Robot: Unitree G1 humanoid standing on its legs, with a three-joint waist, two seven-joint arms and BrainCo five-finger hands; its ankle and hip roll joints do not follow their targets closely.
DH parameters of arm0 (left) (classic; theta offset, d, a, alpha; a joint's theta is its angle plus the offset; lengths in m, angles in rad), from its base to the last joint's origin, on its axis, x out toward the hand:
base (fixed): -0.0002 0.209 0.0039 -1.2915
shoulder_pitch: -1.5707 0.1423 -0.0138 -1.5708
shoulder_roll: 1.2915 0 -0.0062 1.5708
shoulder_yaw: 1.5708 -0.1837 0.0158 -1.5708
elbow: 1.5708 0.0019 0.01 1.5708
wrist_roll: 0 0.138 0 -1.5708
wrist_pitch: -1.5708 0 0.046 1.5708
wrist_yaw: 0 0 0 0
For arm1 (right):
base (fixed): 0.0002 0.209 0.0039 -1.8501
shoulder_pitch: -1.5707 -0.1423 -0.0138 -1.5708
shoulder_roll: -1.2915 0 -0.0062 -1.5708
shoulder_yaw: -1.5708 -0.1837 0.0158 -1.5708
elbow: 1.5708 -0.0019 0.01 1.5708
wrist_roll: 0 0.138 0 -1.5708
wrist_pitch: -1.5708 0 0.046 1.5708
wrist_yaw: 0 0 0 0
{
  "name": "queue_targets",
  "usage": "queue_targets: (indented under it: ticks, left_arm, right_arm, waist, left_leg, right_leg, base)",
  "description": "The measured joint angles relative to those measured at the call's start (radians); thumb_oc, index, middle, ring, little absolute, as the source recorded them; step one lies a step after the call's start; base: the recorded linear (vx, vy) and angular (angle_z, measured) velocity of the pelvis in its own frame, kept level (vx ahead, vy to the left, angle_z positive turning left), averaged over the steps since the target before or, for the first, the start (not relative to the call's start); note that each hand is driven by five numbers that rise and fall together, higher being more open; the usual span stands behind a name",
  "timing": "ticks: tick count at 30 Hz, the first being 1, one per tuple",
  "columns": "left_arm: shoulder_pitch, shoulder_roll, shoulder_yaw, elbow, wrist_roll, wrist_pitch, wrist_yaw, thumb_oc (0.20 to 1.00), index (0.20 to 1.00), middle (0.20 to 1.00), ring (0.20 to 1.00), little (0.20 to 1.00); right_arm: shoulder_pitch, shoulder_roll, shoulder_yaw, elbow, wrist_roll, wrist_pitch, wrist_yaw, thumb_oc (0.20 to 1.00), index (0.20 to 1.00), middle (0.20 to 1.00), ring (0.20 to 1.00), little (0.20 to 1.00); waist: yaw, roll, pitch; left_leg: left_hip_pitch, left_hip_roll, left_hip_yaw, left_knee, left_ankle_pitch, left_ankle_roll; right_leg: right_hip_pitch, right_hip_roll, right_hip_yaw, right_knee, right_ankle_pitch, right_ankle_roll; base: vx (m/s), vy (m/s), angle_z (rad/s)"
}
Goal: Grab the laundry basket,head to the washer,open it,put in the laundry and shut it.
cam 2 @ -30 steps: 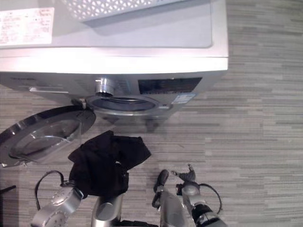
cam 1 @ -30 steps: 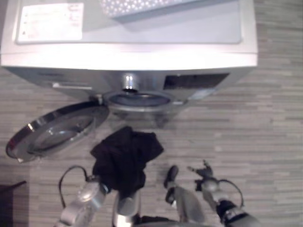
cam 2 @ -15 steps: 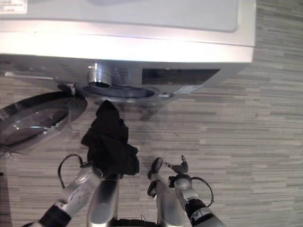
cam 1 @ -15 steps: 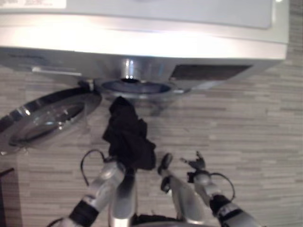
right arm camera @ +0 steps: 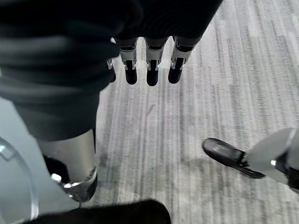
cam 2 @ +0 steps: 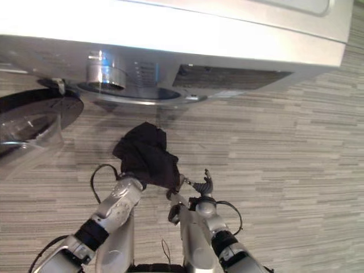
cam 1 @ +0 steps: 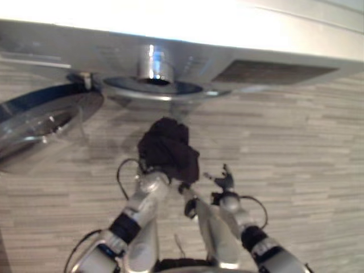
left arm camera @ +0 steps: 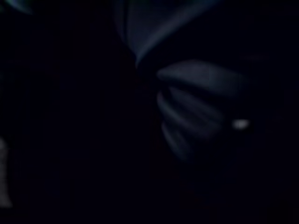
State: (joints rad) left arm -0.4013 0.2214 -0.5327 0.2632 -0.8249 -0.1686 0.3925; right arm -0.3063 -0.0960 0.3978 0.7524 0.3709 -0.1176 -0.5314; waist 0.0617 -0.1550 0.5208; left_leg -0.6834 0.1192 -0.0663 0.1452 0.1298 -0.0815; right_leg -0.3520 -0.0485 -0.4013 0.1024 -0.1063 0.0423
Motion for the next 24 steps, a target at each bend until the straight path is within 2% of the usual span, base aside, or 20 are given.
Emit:
queue_targets:
  ticks: [6, 10, 11, 13, 19, 21, 24]
  left_arm:
    - [-0.127, -0.037, 0.069, 0.107, 0.001, -0.044, 0.083, 0.2, 0.2, 0.2, 0.2, 0.2]
    - [-0.235, -0.045, 0.145, 0.143, 0.0, -0.074, 0.136, 0.2, 0.2, 0.2, 0.2, 0.2]
    - [-0.274, -0.043, 0.177, 0.153, 0.0, -0.1, 0.155, 0.2, 0.2, 0.2, 0.2, 0.2]
    - [-0.312, -0.044, 0.188, 0.156, 0.0, -0.114, 0.171, 0.2, 0.2, 0.2, 0.2, 0.2]
    - [-0.439, -0.037, 0.258, 0.218, 0.0, -0.156, 0.236, 0.2, 0.2, 0.2, 0.2, 0.2]
    - [-0.473, -0.034, 0.272, 0.226, 0.0, -0.163, 0.26, 0.2, 0.2, 0.2, 0.2, 0.2]
    - [-0.538, -0.006, 0.307, 0.247, 0.001, -0.182, 0.298, 0.2, 0.2, 0.2, 0.2, 0.2]
  right_arm:
    - [0.001, 0.01, 0.037, 0.005, 0.023, -0.023, -0.018, 1.0, 1.0, 1.0, 1.0, 1.0]
    - [0.0, 0.01, 0.039, 0.002, 0.024, -0.043, -0.018, 1.0, 1.0, 1.0, 1.0, 1.0]
    - [0.0, 0.012, 0.038, 0.002, 0.024, -0.053, -0.018, 1.0, 1.0, 1.0, 1.0, 1.0]
    - [0.001, 0.012, 0.039, 0.003, 0.027, -0.058, -0.018, 1.0, 1.0, 1.0, 1.0, 1.0]
    - [0.001, 0.008, 0.059, -0.066, 0.042, -0.093, -0.015, 1.0, 1.0, 1.0, 1.0, 1.0]
    - [-0.001, 0.008, 0.058, -0.07, 0.042, -0.108, -0.012, 1.0, 1.0, 1.0, 1.0, 1.0]
    - [-0.001, 0.007, 0.061, -0.069, 0.042, -0.111, 0.002, 1.0, 1.0, 1.0, 1.0, 1.0]
  waist:
    - [-0.014, -0.028, -0.006]
    - [-0.038, -0.043, -0.016]
    - [-0.049, -0.053, -0.023]
    - [-0.061, -0.058, -0.026]
    - [-0.093, -0.112, -0.065]
    - [-0.108, -0.118, -0.069]
    - [-0.119, -0.145, -0.089]
  left_leg:
    - [-0.051, 0.005, -0.001, 0.014, 0.0, 0.0]
    - [-0.084, 0.01, -0.002, 0.016, 0.0, 0.0]
    - [-0.096, 0.01, -0.002, 0.016, 0.002, 0.001]
    - [-0.102, 0.01, -0.001, 0.016, 0.002, 0.001]
    - [-0.144, 0.028, 0.006, 0.016, 0.002, 0.001]
    - [-0.157, 0.03, 0.003, 0.016, 0.002, 0.0]
    - [-0.18, 0.033, 0.01, 0.016, 0.002, 0.0]
  right_leg:
    - [-0.049, 0.003, 0.001, 0.008, 0.002, -0.003]
    - [-0.08, 0.01, 0.0, 0.009, 0.006, -0.006]
    - [-0.094, 0.009, 0.0, 0.008, 0.007, -0.007]
    - [-0.099, 0.011, 0.0, 0.006, 0.009, -0.006]
    - [-0.141, 0.021, 0.004, -0.011, 0.022, -0.013]
    - [-0.146, 0.028, 0.002, -0.025, 0.031, -0.015]
    - [-0.167, 0.032, 0.011, -0.049, 0.048, -0.014]
  base:
    - [0.0, -0.002, -0.01]
    - [0.02, -0.009, -0.02]
    - [0.0, 0.0, 0.0]
    - [0.02, -0.003, 0.0]
    - [0.02, 0.005, -0.07]
    - [0.0, 0.0, 0.0]
    - [0.03, 0.024, -0.09]
